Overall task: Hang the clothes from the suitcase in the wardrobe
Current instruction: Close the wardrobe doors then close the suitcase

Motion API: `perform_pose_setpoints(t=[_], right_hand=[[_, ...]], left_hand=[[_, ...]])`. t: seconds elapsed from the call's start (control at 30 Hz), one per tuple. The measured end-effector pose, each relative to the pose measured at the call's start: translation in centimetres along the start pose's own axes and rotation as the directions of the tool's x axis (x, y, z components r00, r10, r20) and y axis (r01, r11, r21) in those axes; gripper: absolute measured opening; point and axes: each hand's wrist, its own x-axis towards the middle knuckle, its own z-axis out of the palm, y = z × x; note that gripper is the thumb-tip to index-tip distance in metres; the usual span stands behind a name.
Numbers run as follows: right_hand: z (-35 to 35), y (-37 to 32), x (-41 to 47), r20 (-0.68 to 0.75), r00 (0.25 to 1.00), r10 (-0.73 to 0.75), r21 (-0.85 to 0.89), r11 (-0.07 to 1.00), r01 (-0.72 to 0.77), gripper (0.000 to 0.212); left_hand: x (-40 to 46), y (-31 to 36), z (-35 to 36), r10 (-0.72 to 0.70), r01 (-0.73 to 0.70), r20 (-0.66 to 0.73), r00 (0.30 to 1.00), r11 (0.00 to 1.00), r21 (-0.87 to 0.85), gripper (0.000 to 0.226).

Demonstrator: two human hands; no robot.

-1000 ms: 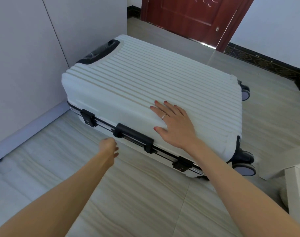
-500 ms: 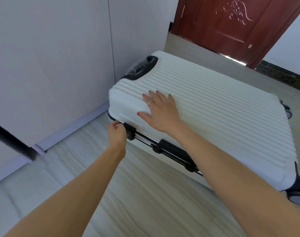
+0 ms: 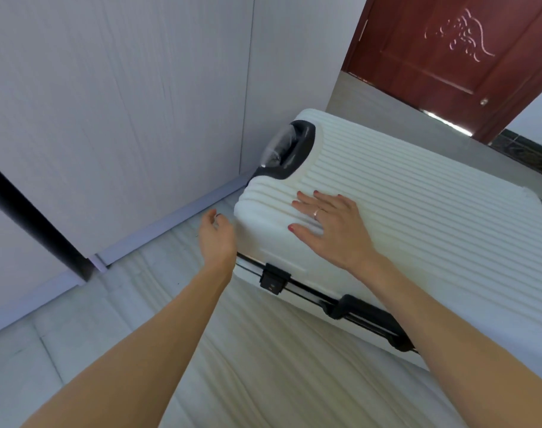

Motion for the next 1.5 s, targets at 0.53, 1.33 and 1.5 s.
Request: perform_pose_setpoints(t=[0.53,1.33,1.5], right_hand=[[-0.9,-6.1,8.8,0.126,0.901,0.415,-0.089,0.909,-0.406,0.066],[-4.9,-9.2,1.5,0.486,0.848,0.21,-0.173,0.975,-0.142,0.034],[-9.1,-10.4,-2.1,0.611,0.775,0.159,-0.128,0.987,-0.101,0.04]], left_hand=[[-1.4,-0.1,-1.2,-0.132,0.133,0.184,0.974,0.991,0.01,0.043],[-3.2,0.0,-2.7,-0.547,0.497,0.375,0.749,0.837,0.228,0.031],[-9.1,2.3,-4.2,-0.721,0.677,0.272,0.638,0.693,0.248,0.011]])
